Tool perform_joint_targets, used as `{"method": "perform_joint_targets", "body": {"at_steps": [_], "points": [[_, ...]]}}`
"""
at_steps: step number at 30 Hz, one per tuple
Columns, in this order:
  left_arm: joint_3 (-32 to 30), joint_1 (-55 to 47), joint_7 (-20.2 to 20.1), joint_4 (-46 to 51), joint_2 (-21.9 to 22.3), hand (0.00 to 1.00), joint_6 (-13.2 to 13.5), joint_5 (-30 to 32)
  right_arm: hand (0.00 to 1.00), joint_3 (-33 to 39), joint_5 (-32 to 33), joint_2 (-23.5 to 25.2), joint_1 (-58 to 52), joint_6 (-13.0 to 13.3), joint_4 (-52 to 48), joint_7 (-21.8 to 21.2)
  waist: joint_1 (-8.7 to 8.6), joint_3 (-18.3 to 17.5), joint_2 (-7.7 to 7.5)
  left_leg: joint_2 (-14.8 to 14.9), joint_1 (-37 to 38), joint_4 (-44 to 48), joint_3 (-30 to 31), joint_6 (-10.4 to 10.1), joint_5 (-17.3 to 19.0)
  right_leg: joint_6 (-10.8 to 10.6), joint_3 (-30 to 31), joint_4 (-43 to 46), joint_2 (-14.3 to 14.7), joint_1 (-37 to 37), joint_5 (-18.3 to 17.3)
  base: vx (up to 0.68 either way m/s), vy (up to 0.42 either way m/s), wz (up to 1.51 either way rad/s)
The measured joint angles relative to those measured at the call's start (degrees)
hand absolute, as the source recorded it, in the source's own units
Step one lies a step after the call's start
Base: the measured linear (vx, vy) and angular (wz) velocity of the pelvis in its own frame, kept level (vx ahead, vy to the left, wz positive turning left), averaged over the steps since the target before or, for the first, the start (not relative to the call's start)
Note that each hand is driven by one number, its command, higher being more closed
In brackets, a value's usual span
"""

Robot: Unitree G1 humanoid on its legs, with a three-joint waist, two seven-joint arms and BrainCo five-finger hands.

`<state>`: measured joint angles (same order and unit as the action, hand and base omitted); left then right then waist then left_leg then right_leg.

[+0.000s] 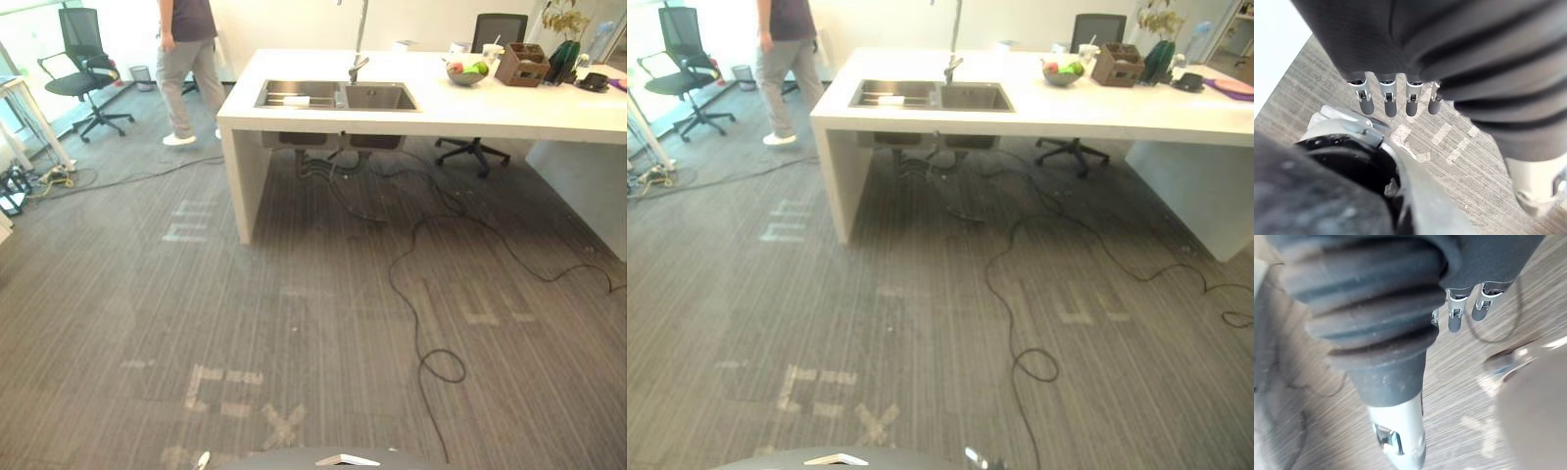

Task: Walk over to the sink, pick up the cup, carry it to the dishwasher, place the cup inside the dishwasher, then close the dishwasher door

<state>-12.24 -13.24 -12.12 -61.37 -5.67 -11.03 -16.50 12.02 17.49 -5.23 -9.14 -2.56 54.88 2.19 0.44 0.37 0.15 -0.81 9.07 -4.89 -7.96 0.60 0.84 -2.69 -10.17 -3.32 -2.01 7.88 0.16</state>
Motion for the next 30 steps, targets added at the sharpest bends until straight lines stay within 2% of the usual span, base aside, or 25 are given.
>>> {"method": "perform_joint_targets", "body": {"at_steps": [2,4,8,12,15,18,22,24,30], "points": [[1.84,0.66,1.43,0.14,-0.38,0.0,1.84,2.13,0.0,0.11,-4.61,1.2,2.6,-0.73,0.07,1.4,0.25,0.03,-0.05,0.03,-0.03,-0.01,0.11,0.03,-0.22,0.14,-0.11,-0.19,0.08,0.03,0.27,-0.07,-0.03,0.03],[3.62,0.93,2.85,0.3,-0.72,0.0,3.04,3.24,0.0,0.22,-9.72,2.06,3.88,-2.52,0.25,-2.1,0.53,0.06,-0.1,-0.08,0.0,0.0,0.26,0.16,-0.46,0.13,-0.28,-0.54,0.04,0.03,0.63,-0.06,-0.025,0.05],[3.84,1.12,3.58,0.39,-0.93,0.0,3.43,4.99,0.0,0.3,-13.45,1.8,4.2,-2.5,2.57,-3.62,0.02,0.33,-0.41,-0.29,-0.06,-0.01,0.22,0.3,-0.58,-0.02,-0.2,-0.98,-0.11,0.1,0.99,-0.05,-0.011,-0.01],[3.84,1.24,4.8,-0.1,-1.32,0.0,4.6,5.49,0.0,2.92,-13.42,1.9,3.34,4.65,5.36,-5.46,-0.8,1.78,-1.13,-0.36,-0.04,-0.01,-0.07,0.2,-0.44,-0.29,0.3,-1.15,-0.17,0.09,1.09,-0.05,-0.011,-0.06],[3.75,1.1,7.04,-0.56,-1.36,0.0,5.59,5.46,0.0,4.98,-13.36,1.99,2.74,7.67,6.65,-9.41,-1.0,2.46,-1.28,-0.38,0.03,-0.01,-0.3,0.17,-0.39,-0.32,0.41,-1.28,-0.18,0.09,1.14,-0.01,-0.005,-0.01],[3.52,0.64,8.3,-0.69,-1.22,0.0,7.19,5.42,0.0,5.09,-13.39,1.98,2.57,8.32,7.04,-11.72,-1.03,2.52,-1.41,-0.34,0.23,-0.01,-0.81,0.28,-0.38,-0.06,0.73,-1.28,-0.16,0.23,1.32,-0.01,-0.019,-0.07],[3.35,0.46,9.01,-1.06,-0.97,0.0,9.02,5.36,0.0,5.08,-13.4,1.97,2.59,7.91,7.13,-12.73,-1.0,2.52,-1.4,-0.31,0.73,-0.01,-1.5,0.28,-0.15,-0.07,1.41,-1.28,-0.1,0.32,1.31,-0.01,-0.017,-0.09],[3.35,0.47,9.51,-1.09,-0.93,0.0,9.21,5.33,0.0,5.06,-13.4,1.9,2.67,7.29,7.08,-14.25,-1.1,2.71,-1.41,-0.31,1.09,-0.03,-1.64,0.29,-0.09,-0.08,1.55,-1.28,-0.09,0.65,1.31,-0.01,-0.02,-0.05],[3.29,0.34,10.42,-1.09,-0.91,0.0,9.85,5.33,0.0,5.0,-13.37,1.91,2.74,6.07,7.06,-14.75,-1.01,2.79,-1.52,-0.31,1.05,-0.04,-1.64,0.29,-0.06,-0.13,1.53,-1.59,-0.09,0.95,1.27,-0.05,-0.027,0.0]]}}
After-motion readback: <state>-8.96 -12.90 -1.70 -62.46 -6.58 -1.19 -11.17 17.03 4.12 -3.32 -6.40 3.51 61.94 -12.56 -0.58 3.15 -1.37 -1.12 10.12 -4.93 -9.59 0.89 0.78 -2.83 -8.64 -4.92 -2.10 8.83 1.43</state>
